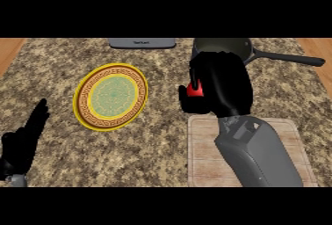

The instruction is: Pick the tomato from the cutting board and place it in the pot

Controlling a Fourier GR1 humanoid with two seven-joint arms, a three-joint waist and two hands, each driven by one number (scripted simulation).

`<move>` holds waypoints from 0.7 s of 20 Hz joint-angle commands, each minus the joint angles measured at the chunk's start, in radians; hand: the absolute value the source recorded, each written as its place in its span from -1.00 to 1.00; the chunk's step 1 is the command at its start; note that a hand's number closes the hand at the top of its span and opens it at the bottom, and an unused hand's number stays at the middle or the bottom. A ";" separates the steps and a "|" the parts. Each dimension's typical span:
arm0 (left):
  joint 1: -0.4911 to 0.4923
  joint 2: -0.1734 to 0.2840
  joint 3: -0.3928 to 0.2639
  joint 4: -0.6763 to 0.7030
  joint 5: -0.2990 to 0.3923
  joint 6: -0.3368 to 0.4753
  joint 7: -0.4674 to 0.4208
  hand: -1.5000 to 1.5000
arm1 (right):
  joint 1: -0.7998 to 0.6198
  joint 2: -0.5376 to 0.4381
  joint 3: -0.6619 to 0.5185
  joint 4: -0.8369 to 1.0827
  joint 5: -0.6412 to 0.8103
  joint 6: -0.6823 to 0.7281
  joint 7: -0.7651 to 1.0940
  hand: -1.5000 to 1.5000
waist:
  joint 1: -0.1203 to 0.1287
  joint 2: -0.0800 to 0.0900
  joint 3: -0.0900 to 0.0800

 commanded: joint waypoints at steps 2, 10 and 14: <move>-0.012 0.023 0.034 -0.039 0.032 -0.036 0.030 0.00 | -0.051 0.007 -0.119 0.023 -0.028 -0.074 -0.022 1.00 | 0.006 0.003 0.000; -0.052 -0.044 -0.010 0.039 -0.046 0.018 0.002 0.00 | -0.103 -0.076 -0.304 0.184 -0.144 -0.201 -0.208 1.00 | 0.003 0.006 0.000; -0.070 -0.004 0.019 -0.008 -0.018 -0.025 0.065 0.00 | -0.256 -0.150 -0.406 0.397 -0.203 -0.206 -0.293 1.00 | 0.011 0.007 0.000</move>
